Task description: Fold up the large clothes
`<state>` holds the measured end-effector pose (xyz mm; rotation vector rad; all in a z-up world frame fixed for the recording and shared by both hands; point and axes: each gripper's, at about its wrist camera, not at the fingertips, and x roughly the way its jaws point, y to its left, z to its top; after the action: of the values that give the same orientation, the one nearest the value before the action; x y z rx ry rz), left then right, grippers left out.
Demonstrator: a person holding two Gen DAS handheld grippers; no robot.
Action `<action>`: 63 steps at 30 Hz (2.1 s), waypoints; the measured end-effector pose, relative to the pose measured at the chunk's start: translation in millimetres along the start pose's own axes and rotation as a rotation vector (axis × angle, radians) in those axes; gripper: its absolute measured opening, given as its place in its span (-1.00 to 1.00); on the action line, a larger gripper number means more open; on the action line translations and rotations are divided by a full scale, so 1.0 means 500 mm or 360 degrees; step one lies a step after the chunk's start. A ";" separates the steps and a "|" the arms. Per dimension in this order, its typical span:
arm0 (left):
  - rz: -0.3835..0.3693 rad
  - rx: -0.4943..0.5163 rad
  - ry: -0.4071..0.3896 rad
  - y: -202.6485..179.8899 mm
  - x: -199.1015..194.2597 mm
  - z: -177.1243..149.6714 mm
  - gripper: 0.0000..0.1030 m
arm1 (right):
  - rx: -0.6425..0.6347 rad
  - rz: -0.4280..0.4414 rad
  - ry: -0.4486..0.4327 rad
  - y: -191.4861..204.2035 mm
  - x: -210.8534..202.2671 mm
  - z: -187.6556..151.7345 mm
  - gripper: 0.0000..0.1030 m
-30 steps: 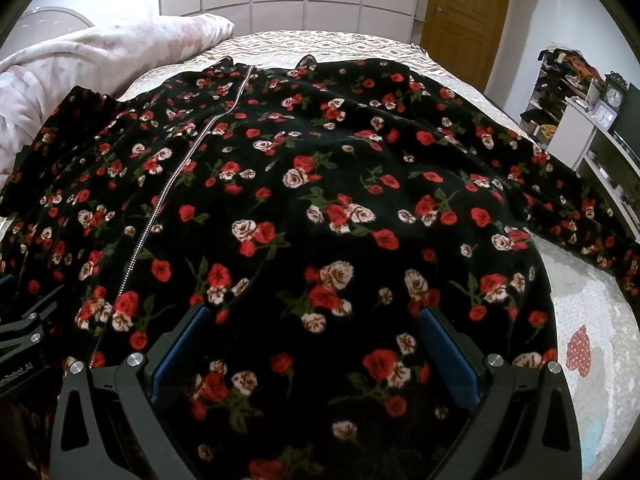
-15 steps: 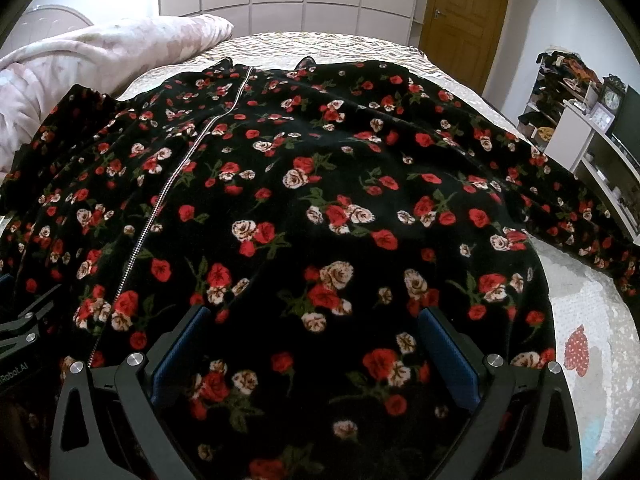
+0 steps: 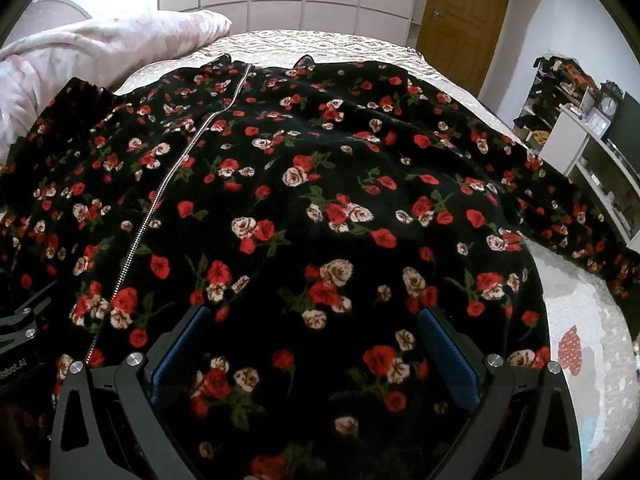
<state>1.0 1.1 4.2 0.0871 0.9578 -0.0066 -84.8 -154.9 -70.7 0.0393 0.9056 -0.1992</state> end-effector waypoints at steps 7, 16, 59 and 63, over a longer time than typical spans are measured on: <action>-0.0111 -0.0050 -0.0016 0.021 -0.010 0.004 0.85 | 0.0015 0.0042 0.0034 -0.004 0.007 0.003 1.00; -0.0244 -0.0307 -0.0219 0.213 -0.132 0.051 0.26 | 0.0027 0.0056 0.0028 -0.007 0.006 0.003 1.00; 0.0532 -0.0879 -0.0223 0.719 -0.103 0.068 0.06 | 0.0042 0.0074 0.0040 -0.007 0.004 0.002 1.00; 0.0513 -0.0830 -0.0189 0.692 -0.106 0.029 0.13 | 0.0041 0.0073 0.0039 -0.008 0.004 0.001 1.00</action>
<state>-2.5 342.9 80.5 -0.2389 0.7928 0.5277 -84.0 -159.0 -71.5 0.0864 0.9258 -0.1679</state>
